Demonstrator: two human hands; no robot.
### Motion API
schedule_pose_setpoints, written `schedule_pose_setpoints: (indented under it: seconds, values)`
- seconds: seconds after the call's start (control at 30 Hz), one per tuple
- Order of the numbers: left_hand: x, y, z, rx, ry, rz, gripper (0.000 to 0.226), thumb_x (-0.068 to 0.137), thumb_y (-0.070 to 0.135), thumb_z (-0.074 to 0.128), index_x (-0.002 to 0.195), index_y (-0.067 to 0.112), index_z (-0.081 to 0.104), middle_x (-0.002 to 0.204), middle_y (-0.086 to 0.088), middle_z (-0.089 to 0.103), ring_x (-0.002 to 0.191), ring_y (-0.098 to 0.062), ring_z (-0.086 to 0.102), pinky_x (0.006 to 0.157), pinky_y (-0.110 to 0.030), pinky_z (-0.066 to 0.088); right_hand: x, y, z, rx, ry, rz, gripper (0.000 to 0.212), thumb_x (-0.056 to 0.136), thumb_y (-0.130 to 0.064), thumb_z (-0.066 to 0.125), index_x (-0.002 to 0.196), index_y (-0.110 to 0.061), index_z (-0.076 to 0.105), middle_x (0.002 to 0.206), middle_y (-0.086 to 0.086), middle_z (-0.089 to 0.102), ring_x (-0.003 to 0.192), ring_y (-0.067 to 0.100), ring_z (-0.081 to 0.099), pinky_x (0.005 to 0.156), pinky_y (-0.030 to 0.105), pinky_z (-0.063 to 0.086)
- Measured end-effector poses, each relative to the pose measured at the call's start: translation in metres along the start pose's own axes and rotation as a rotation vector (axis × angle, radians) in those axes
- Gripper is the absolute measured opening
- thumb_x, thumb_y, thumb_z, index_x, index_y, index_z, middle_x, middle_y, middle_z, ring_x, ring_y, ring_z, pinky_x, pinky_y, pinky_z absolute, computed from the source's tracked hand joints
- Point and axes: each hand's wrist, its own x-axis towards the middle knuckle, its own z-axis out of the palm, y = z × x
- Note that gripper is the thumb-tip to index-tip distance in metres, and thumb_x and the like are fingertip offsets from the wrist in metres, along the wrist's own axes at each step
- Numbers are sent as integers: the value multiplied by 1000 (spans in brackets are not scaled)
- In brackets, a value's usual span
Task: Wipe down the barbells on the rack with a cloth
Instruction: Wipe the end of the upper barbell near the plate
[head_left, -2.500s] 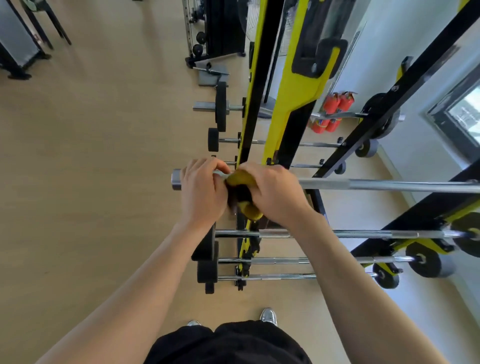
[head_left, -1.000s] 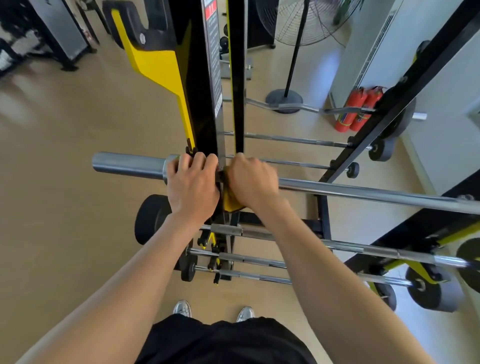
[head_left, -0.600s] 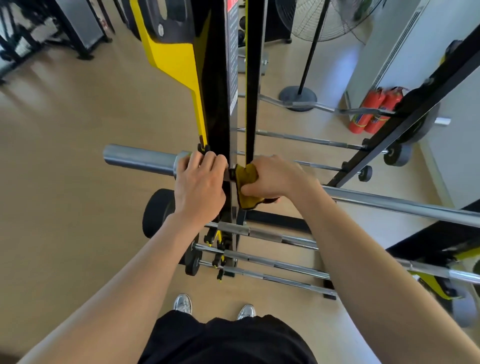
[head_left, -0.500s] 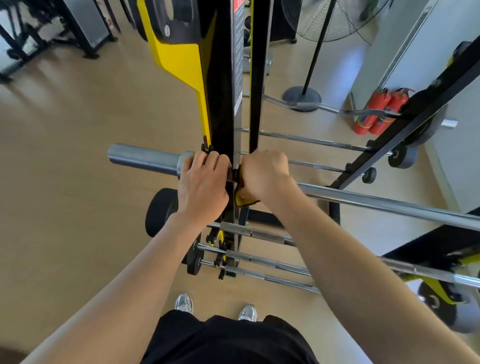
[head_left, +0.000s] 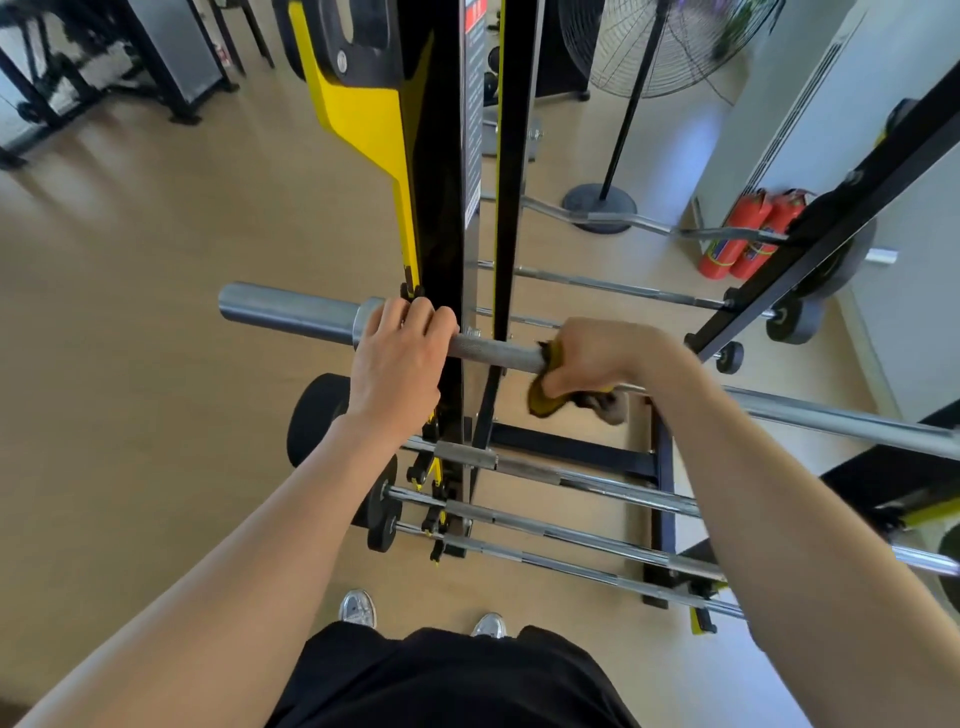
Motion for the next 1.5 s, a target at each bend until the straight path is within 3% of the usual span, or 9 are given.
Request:
schedule_pose_setpoints:
  seconds: [0.07, 0.33, 0.57, 0.7, 0.83, 1.0, 1.17, 1.3, 1.5]
  values:
    - [2, 2, 0, 11, -3, -2, 51, 81, 18, 79, 125, 20, 55, 117, -3, 57, 109, -25, 51, 99, -44, 45, -14, 15, -2, -29, 11, 90, 22, 86, -38, 79, 83, -19, 68, 62, -5, 69, 55, 10, 63, 59, 25, 47]
    - [3, 7, 2, 25, 19, -42, 57, 73, 18, 84, 121, 21, 55, 115, -2, 57, 110, -26, 51, 98, -44, 43, 34, -64, 67, -364, 697, 64, 16, 97, -35, 71, 105, -21, 69, 82, -2, 57, 72, 18, 53, 64, 32, 40]
    - [2, 7, 4, 32, 13, -70, 56, 75, 19, 83, 123, 22, 54, 115, -2, 57, 110, -27, 51, 99, -46, 42, -18, 33, 5, 125, 140, -258, 25, 97, -47, 68, 92, -23, 69, 75, -5, 70, 61, 2, 62, 60, 13, 47]
    - [4, 11, 3, 17, 25, -96, 54, 75, 21, 82, 121, 23, 54, 114, 0, 57, 110, -25, 51, 99, -46, 42, 0, 7, 23, -261, 350, -214, 42, 100, -63, 54, 84, -25, 60, 71, -8, 60, 61, 10, 58, 53, 21, 37]
    - [2, 14, 5, 22, 47, -126, 53, 74, 21, 83, 119, 24, 54, 113, 0, 57, 110, -26, 50, 100, -47, 41, 10, -18, 48, -266, 595, -150, 54, 95, -75, 48, 94, -25, 65, 75, -8, 60, 66, 10, 57, 54, 27, 38]
    - [0, 15, 7, 25, 61, -153, 51, 76, 22, 82, 118, 24, 54, 112, -1, 59, 110, -27, 51, 100, -48, 41, -23, 32, 23, 20, 378, -269, 45, 103, -45, 60, 136, -15, 63, 117, 6, 73, 104, 26, 68, 88, 33, 54]
    - [3, 17, 8, 14, 83, -180, 46, 77, 26, 80, 115, 26, 56, 109, 2, 59, 108, -25, 51, 100, -48, 41, -3, 1, 51, -132, 592, -95, 47, 99, -67, 50, 105, -23, 64, 85, -6, 62, 69, 5, 54, 54, 23, 35]
    - [2, 19, 10, -20, 153, -220, 29, 85, 30, 73, 110, 29, 58, 104, 7, 62, 105, -22, 52, 97, -44, 41, 23, -40, 56, -143, 678, -124, 59, 93, -80, 44, 90, -24, 65, 73, -9, 57, 66, 12, 59, 55, 28, 43]
    - [3, 18, 11, -29, 151, -224, 33, 82, 24, 73, 111, 29, 59, 103, 4, 61, 104, -24, 53, 96, -46, 41, -4, 18, 31, 67, 445, -286, 33, 99, -60, 59, 108, -31, 73, 79, -12, 68, 69, 3, 64, 66, 27, 53]
